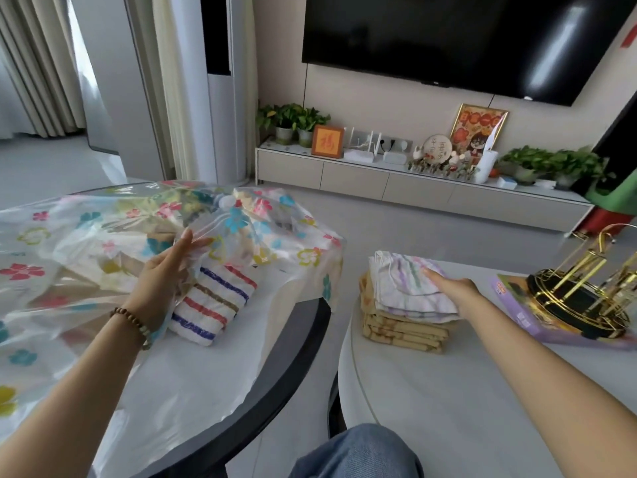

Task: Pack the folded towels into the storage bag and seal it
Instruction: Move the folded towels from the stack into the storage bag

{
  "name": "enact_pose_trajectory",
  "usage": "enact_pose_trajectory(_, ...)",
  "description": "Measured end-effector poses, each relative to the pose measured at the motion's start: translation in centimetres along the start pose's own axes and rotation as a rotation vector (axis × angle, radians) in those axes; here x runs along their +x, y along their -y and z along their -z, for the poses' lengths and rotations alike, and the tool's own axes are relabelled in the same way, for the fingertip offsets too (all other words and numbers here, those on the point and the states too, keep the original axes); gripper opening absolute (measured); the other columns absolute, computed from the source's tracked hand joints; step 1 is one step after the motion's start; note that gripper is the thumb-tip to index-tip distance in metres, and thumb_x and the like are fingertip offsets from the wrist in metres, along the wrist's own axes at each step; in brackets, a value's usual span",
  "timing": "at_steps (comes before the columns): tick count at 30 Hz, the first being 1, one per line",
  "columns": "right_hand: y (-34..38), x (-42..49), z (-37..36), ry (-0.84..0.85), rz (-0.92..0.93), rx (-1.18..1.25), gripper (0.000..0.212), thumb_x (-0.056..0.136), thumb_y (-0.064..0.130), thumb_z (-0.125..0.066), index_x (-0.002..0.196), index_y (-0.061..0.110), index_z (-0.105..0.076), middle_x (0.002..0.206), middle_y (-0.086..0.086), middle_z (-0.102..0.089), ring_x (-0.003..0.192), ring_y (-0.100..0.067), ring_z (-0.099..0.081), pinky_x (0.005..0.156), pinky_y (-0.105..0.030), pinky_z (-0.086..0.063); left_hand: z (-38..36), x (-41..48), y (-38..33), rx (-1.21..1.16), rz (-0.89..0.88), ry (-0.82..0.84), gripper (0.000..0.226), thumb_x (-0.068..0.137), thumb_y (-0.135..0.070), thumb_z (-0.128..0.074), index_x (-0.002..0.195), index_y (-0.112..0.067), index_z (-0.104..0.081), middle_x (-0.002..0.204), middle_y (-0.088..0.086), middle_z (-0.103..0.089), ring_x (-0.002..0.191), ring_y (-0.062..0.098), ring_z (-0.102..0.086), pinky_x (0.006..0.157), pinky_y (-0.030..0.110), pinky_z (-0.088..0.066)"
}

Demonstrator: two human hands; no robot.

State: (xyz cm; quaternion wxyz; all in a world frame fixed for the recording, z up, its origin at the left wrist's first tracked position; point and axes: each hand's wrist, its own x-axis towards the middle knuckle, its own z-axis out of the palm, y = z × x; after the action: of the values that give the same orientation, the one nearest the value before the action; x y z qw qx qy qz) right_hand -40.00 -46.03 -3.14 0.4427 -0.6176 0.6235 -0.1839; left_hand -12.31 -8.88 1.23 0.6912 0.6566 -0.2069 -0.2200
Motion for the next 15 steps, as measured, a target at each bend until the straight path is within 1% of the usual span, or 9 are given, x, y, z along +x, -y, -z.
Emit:
enact_pose_trajectory(2, 0.7, 0.4, 0.0, 0.006, -0.030, 0.010, 0.088, 0.067, 0.065, -0.070, 0.128, 0.003, -0.053, 0.130, -0.016, -0.057, 0.116, -0.032, -0.056, 0.088, -0.030, -0.043, -0.2, 0.1, 0.2, -0.023, -0.009, 0.012, 0.051, 0.079, -0.062, -0.046, 0.108, -0.026, -0.068, 0.128, 0.013, -0.059, 0.125, 0.043, -0.026, 0.107, 0.053, -0.018)
enact_pose_trajectory(3, 1.1, 0.6, -0.1, 0.044, -0.042, 0.031, 0.083, 0.071, 0.064, -0.068, 0.129, 0.007, -0.054, 0.132, -0.015, -0.056, 0.118, -0.031, -0.055, 0.090, -0.030, -0.042, -0.3, 0.1, 0.3, -0.028, -0.012, 0.021, 0.050, 0.079, -0.062, -0.046, 0.108, -0.027, -0.068, 0.129, 0.015, -0.057, 0.126, 0.044, -0.025, 0.107, 0.054, -0.017)
enact_pose_trajectory(5, 1.8, 0.9, -0.3, 0.146, -0.045, 0.090, 0.072, 0.078, 0.059, -0.063, 0.134, 0.016, -0.051, 0.138, -0.013, -0.051, 0.123, -0.030, -0.050, 0.101, -0.032, -0.040, -0.4, 0.2, 0.5, -0.034, -0.011, 0.033, 0.049, 0.080, -0.061, -0.047, 0.107, -0.027, -0.068, 0.134, 0.025, -0.047, 0.127, 0.045, -0.022, 0.107, 0.055, -0.014)
enact_pose_trajectory(7, 1.9, 1.3, -0.4, 0.163, -0.047, 0.102, 0.077, 0.077, 0.055, -0.067, 0.137, 0.012, -0.048, 0.139, -0.014, -0.050, 0.125, -0.031, -0.049, 0.106, -0.037, -0.040, -0.6, 0.3, 0.6, -0.031, -0.013, 0.030, 0.047, 0.081, -0.061, -0.047, 0.105, -0.028, -0.069, 0.135, 0.022, -0.048, 0.129, 0.044, -0.021, 0.108, 0.055, -0.011)
enact_pose_trajectory(9, 1.5, 1.4, -0.5, 0.089, -0.016, 0.064, 0.084, 0.073, 0.048, -0.075, 0.136, 0.002, -0.044, 0.137, -0.017, -0.051, 0.122, -0.033, -0.052, 0.102, -0.039, -0.043, -0.9, 0.4, 0.6, -0.022, -0.005, 0.025, 0.044, 0.081, -0.061, -0.047, 0.103, -0.030, -0.069, 0.133, 0.013, -0.054, 0.130, 0.045, -0.020, 0.108, 0.056, -0.011)
enact_pose_trajectory(10, 1.2, 1.5, -0.6, 0.071, 0.010, 0.068, 0.082, 0.074, 0.043, -0.076, 0.135, 0.000, -0.043, 0.136, -0.017, -0.052, 0.120, -0.033, -0.053, 0.101, -0.040, -0.045, -0.9, 0.5, 0.6, -0.021, 0.003, 0.017, 0.044, 0.080, -0.062, -0.048, 0.102, -0.031, -0.070, 0.134, 0.012, -0.054, 0.129, 0.046, -0.022, 0.109, 0.056, -0.013)
enact_pose_trajectory(11, 1.1, 1.5, -0.8, 0.073, 0.037, 0.090, 0.077, 0.075, 0.038, -0.076, 0.135, 0.000, -0.044, 0.134, -0.017, -0.053, 0.118, -0.033, -0.055, 0.101, -0.041, -0.045, -0.9, 0.6, 0.5, -0.018, 0.010, 0.004, 0.045, 0.080, -0.062, -0.049, 0.102, -0.030, -0.070, 0.134, 0.015, -0.052, 0.126, 0.048, -0.030, 0.108, 0.056, -0.020)
enact_pose_trajectory(13, 1.4, 0.9, -0.8, 0.093, 0.087, 0.161, 0.066, 0.078, 0.030, -0.075, 0.131, 0.001, -0.048, 0.130, -0.018, -0.057, 0.113, -0.033, -0.058, 0.099, -0.044, -0.047, -0.9, 0.4, 0.3, -0.005, 0.009, -0.022, 0.048, 0.079, -0.062, -0.049, 0.104, -0.028, -0.070, 0.130, 0.022, -0.052, 0.107, 0.047, -0.051, 0.099, 0.050, -0.038)
enact_pose_trajectory(15, 2.7, -0.3, -0.6, 0.097, 0.141, 0.233, 0.058, 0.079, 0.025, -0.075, 0.126, 0.002, -0.051, 0.125, -0.018, -0.060, 0.104, -0.033, -0.062, 0.092, -0.043, -0.051, -0.7, 0.0, -0.2, 0.019, -0.005, -0.013, 0.054, 0.081, -0.062, -0.048, 0.112, -0.023, -0.067, 0.114, 0.026, -0.060, 0.096, 0.049, -0.052, 0.093, 0.049, -0.043)
